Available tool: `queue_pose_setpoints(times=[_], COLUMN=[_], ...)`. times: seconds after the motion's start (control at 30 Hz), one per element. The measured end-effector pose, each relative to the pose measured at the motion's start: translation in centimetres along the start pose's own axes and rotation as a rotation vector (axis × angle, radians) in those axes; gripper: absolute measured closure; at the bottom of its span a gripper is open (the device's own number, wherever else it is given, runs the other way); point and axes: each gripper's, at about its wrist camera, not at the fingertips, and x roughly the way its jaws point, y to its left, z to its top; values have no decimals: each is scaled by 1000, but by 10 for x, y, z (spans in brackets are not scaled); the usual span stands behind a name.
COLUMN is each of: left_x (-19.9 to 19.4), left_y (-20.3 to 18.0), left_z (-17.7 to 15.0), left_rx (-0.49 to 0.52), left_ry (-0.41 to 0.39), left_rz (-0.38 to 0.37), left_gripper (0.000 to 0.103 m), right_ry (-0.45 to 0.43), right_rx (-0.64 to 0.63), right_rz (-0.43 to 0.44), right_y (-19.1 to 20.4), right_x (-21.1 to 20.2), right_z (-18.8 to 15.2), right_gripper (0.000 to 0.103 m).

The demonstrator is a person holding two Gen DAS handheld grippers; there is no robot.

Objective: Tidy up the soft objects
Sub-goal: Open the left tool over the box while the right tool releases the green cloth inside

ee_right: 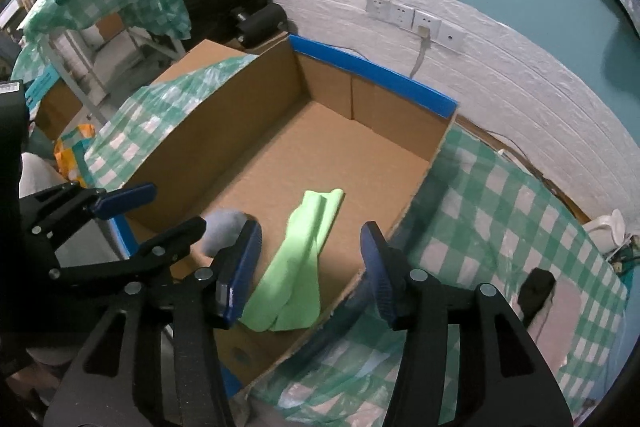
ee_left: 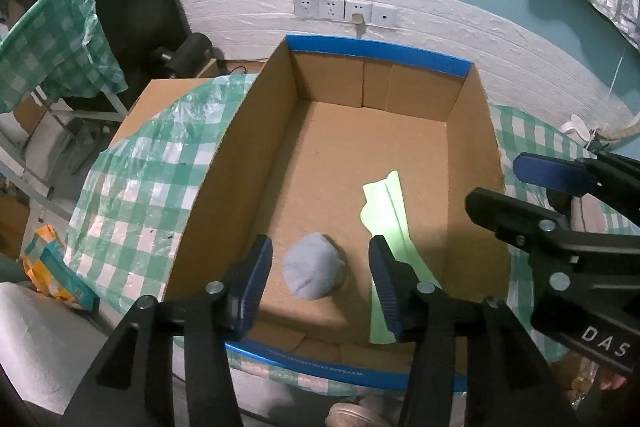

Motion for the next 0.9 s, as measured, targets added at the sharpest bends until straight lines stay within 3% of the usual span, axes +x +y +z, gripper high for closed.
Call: queue_pose_setpoints(times=[0.07,0.43,0.9], left_x=[-1,-8,-12], left_y=[0,-7,-36], left_z=[1,2,4], left_rx=[0,10,61], left_ry=[-2,-16,-21], left_rz=[2,-9,-32], left_gripper=[52,51,47], right_ry=[-4,-25,-11], right_rx=[4,34,87], right_rz=[-10,-49,-94], right_y=[-2,-15,-49], right_x=[-2,-14,-28], right_z=[-1,-10,-37], right_gripper=[44,39,38])
